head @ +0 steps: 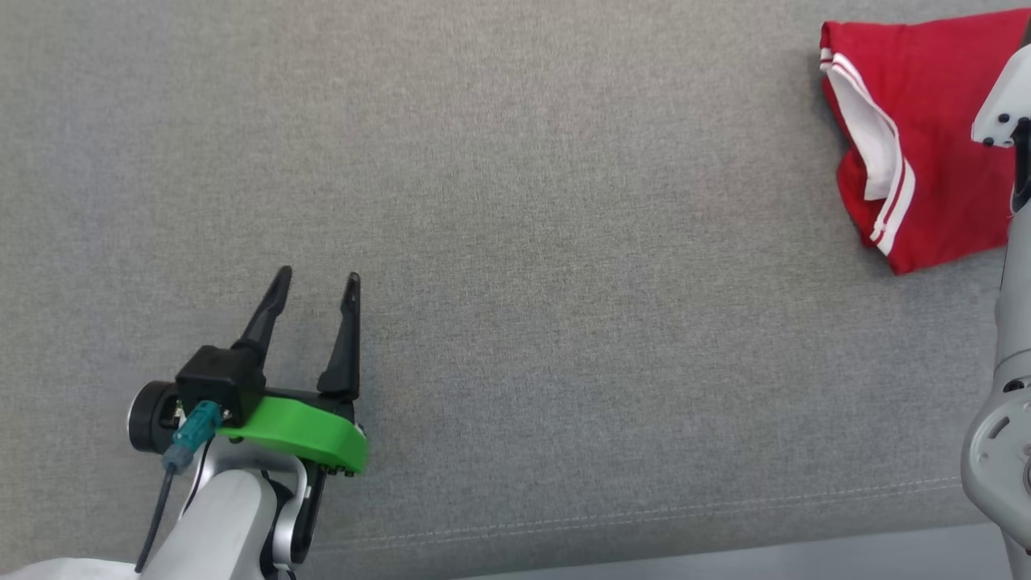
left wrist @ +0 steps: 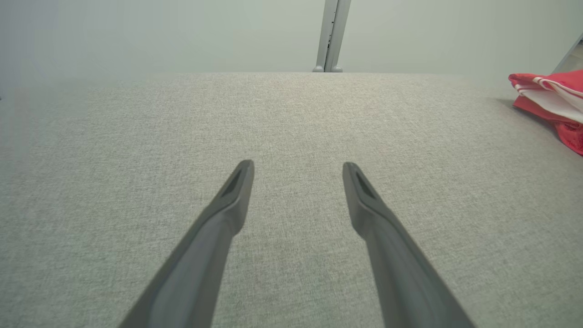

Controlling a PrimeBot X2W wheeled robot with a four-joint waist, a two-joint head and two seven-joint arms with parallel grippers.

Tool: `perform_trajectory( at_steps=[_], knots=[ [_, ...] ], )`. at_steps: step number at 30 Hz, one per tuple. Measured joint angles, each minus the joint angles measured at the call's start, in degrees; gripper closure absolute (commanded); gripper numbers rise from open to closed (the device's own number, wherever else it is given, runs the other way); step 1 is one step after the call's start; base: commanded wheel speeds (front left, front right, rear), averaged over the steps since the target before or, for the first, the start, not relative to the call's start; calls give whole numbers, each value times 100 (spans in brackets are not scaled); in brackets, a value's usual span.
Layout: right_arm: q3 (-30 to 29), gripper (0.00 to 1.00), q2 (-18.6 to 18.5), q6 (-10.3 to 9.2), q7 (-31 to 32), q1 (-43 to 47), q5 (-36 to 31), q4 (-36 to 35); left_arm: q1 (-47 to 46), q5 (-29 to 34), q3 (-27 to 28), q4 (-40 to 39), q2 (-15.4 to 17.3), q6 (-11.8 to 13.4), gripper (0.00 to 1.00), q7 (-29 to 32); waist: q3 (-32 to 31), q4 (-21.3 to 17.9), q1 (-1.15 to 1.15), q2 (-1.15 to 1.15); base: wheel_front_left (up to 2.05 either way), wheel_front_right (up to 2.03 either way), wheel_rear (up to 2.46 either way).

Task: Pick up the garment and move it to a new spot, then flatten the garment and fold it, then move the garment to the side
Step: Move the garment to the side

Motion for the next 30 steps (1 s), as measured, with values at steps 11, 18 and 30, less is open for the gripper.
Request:
perform_trajectory(
  at_steps=[11,18,30],
  knots=[
    [539,0,-172,0,-1202,266,765,795,219,-537,543,83,-205,159,0,-146,-834,19,0,0,0,0,0],
    [790,0,-46,-1,-1588,537,1539,1189,277,-871,768,169,-193,124,0,-73,-1419,104,-1,0,0,0,0],
    [2241,0,447,-3,-1773,1404,3178,1085,512,-1471,933,163,-183,4,0,421,-2177,444,-1,0,0,0,0]
  ],
)
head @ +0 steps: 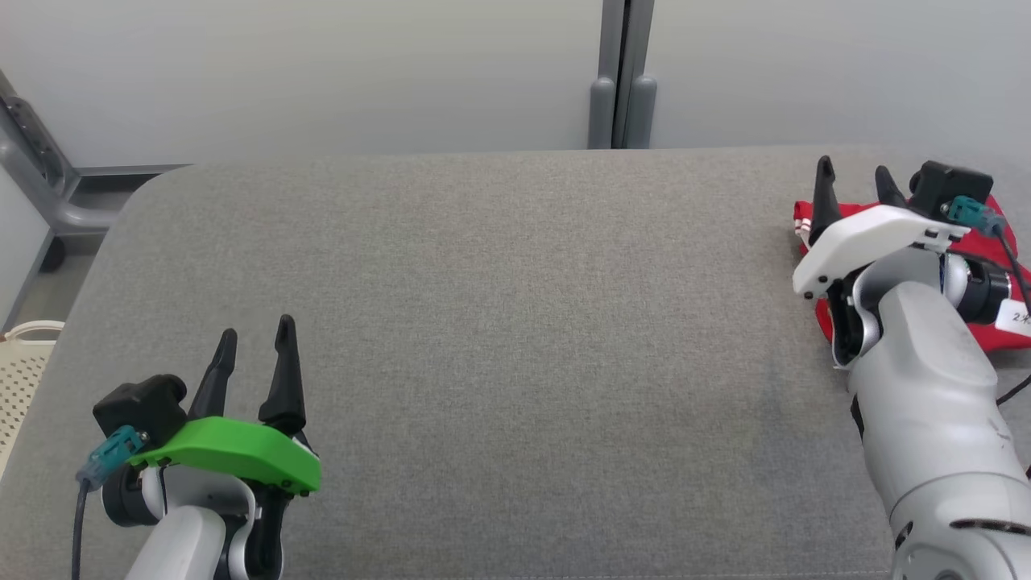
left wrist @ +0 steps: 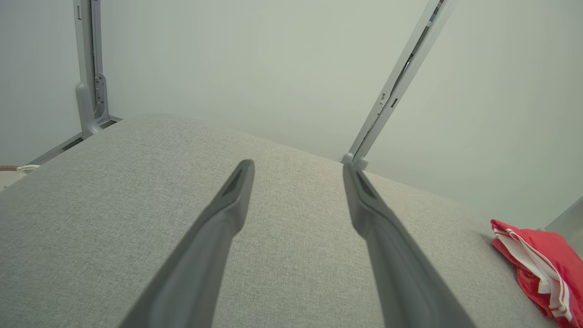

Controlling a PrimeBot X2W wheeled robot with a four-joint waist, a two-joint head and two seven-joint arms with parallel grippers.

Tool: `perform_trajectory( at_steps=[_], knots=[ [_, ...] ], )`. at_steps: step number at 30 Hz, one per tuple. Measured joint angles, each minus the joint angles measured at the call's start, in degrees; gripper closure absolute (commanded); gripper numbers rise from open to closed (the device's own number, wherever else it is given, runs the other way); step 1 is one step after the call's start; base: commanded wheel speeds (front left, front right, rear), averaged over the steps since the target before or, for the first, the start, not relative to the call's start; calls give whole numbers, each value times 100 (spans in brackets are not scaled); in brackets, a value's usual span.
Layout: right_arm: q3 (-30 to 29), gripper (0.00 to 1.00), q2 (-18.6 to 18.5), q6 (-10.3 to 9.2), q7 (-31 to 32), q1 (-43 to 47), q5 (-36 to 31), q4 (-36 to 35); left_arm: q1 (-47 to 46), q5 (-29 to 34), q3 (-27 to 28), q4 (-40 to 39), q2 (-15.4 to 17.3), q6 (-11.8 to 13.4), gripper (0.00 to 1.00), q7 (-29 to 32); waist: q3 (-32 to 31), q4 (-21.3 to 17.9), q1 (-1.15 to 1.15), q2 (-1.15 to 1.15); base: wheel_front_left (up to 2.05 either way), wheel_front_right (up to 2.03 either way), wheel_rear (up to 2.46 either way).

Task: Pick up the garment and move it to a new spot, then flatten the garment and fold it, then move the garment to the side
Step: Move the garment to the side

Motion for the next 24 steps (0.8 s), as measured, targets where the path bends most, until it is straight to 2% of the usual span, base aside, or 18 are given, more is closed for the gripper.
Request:
perform_trajectory(
  at_steps=[6,11,15,24],
  knots=[
    [1363,0,21,-1,-18,835,1188,-570,234,13,-100,-12,126,-30,0,60,-208,142,0,0,0,0,0],
    [2325,0,35,0,115,1765,2080,-1397,559,254,-159,-94,298,63,0,-91,-386,207,0,0,0,0,0],
    [2449,0,32,0,356,2206,2291,-1985,761,443,-221,-203,403,155,0,-230,-454,177,0,0,0,0,0],
    [2461,0,29,-1,836,3331,2305,-3216,1195,598,-344,-343,427,207,0,-397,-519,70,0,0,0,0,0]
  ],
)
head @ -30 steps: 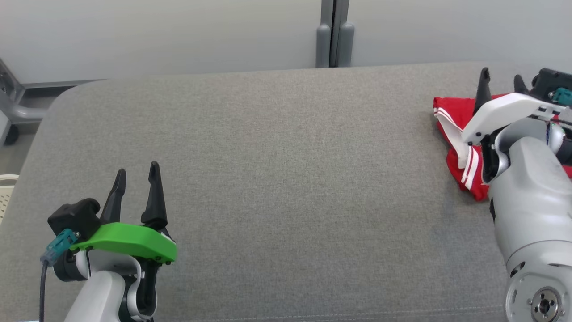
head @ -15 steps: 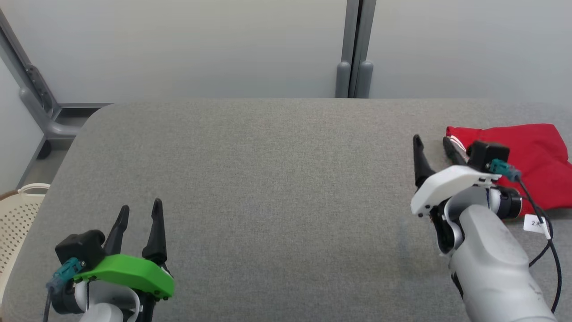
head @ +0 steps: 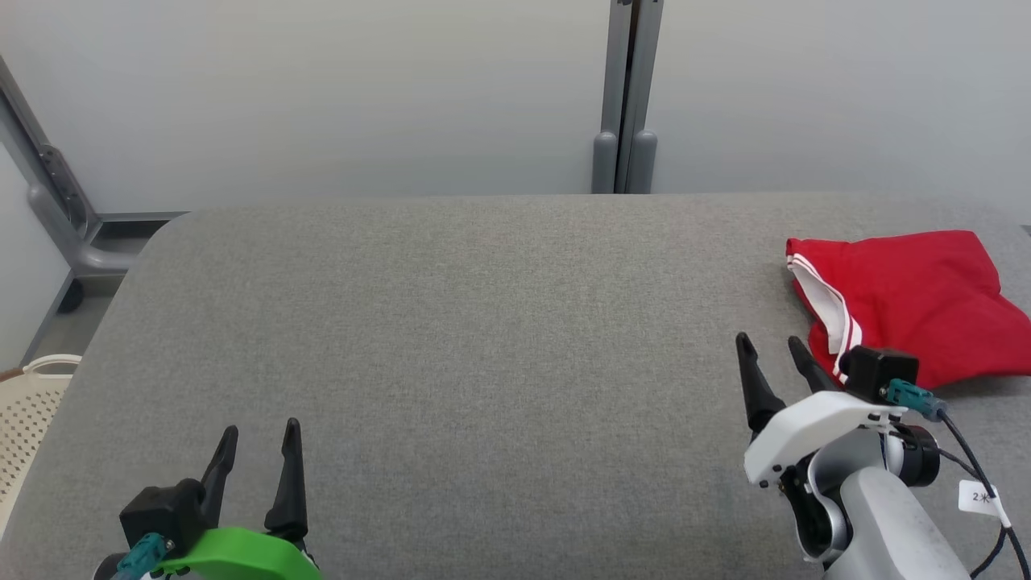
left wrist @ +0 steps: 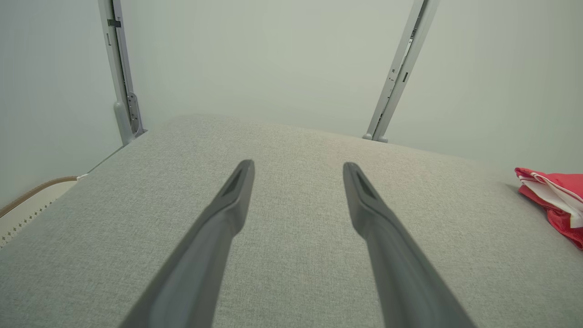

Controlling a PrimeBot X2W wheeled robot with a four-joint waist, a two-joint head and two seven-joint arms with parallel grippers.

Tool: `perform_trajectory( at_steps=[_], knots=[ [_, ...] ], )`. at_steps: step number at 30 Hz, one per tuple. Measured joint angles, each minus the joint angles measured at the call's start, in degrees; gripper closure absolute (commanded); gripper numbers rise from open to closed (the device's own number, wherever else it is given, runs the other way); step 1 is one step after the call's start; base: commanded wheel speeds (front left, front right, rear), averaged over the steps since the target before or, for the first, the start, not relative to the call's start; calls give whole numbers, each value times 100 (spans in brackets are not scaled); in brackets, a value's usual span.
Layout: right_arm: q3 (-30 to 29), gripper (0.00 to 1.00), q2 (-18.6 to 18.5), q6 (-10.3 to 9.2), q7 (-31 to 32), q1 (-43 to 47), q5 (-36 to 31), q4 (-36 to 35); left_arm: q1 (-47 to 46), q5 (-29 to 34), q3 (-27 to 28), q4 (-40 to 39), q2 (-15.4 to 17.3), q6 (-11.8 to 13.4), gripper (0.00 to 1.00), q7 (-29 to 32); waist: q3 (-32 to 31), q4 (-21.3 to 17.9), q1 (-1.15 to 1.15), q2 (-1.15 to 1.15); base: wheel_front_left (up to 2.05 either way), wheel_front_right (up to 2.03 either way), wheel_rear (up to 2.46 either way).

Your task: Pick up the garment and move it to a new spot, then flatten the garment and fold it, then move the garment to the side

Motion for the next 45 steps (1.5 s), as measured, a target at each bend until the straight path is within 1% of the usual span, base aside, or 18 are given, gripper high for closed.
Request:
perform_trajectory(
  at_steps=[5,11,19,28,32,35,36,45],
  knots=[
    [35,0,1,0,243,436,-57,-608,186,98,-62,-49,97,54,0,-30,41,-58,0,0,0,0,0],
    [44,0,2,0,436,746,-90,-1072,362,35,35,-92,76,149,0,-82,127,-108,0,0,0,0,0],
    [-58,0,0,0,536,1045,37,-1258,503,-41,254,-109,11,167,0,-176,172,-56,0,0,0,0,0],
    [13,0,1,0,543,1132,137,-1299,602,-172,427,-108,-67,-55,0,-230,210,30,0,0,0,0,0],
    [26,0,1,0,535,1173,143,-1301,652,-253,463,-24,-135,-11,0,-190,215,39,0,0,0,0,0],
    [19,0,3,1,530,1222,141,-1301,653,-175,389,-108,-98,-107,0,-182,224,35,0,0,0,0,0],
    [7,0,0,0,527,1234,138,-1301,653,-89,396,-120,-91,-90,0,-201,228,33,0,0,0,0,0],
    [-15,0,1,0,538,1249,132,-1308,664,-10,421,-208,-90,-44,0,-224,266,0,0,0,0,0,0]
  ],
)
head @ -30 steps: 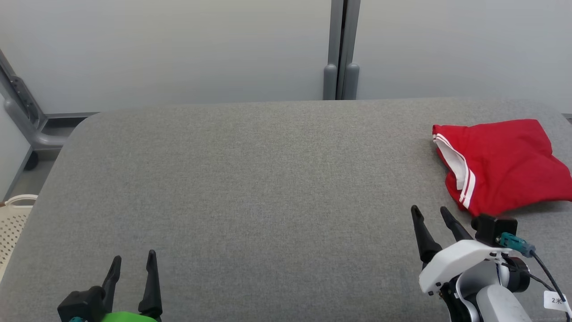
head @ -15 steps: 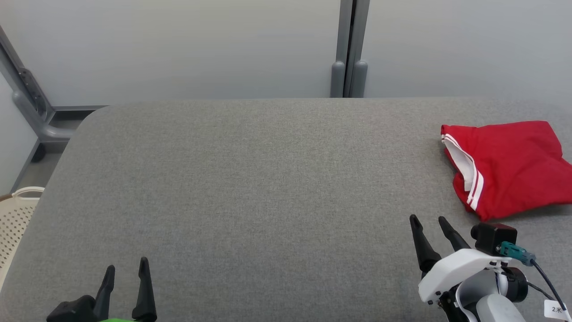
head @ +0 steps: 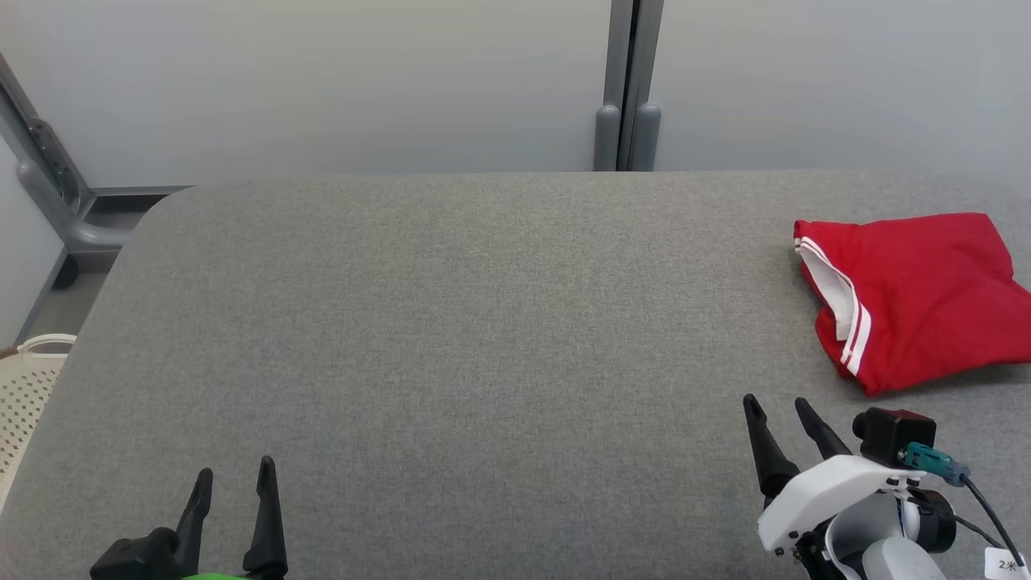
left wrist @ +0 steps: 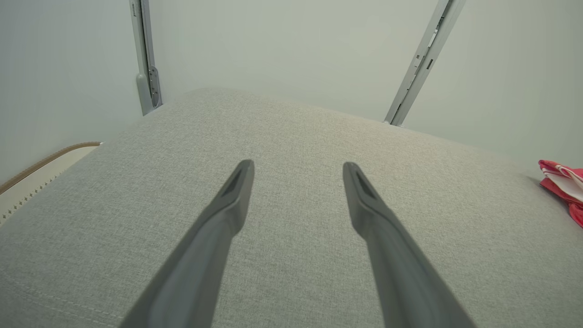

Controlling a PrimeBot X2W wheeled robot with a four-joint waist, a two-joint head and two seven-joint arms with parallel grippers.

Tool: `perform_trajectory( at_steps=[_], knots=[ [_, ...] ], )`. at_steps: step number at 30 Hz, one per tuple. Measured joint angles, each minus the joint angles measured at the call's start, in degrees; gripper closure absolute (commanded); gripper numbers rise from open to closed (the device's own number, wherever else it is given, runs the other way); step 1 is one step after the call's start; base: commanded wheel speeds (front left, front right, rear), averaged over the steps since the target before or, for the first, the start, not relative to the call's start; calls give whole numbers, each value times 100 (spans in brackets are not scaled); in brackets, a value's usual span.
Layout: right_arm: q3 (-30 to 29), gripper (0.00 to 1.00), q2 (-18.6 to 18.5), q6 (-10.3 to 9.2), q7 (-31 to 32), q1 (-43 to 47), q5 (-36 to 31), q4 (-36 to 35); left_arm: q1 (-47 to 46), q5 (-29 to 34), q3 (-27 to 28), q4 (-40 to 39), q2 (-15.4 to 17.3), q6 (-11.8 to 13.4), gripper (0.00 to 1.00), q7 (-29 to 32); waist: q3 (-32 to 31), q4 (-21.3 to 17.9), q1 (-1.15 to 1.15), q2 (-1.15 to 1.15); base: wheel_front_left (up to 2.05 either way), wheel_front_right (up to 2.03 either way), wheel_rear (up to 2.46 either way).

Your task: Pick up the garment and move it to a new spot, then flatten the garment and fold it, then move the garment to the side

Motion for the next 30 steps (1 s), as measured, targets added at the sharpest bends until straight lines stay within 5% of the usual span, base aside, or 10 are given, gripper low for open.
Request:
perform_trajectory(
  at_steps=[12,13,30],
  knots=[
    [-82,0,0,0,5,30,-21,16,2,-13,-13,-1,2,15,0,0,22,-11,0,0,0,0,0],
    [-86,100,0,0,5,30,-23,16,2,-21,-16,-1,4,15,100,7,24,-14,0,0,0,0,0],
    [-349,100,46,0,186,229,1082,153,-65,-887,93,391,-361,-222,100,294,64,-58,0,0,0,0,0]
  ],
)
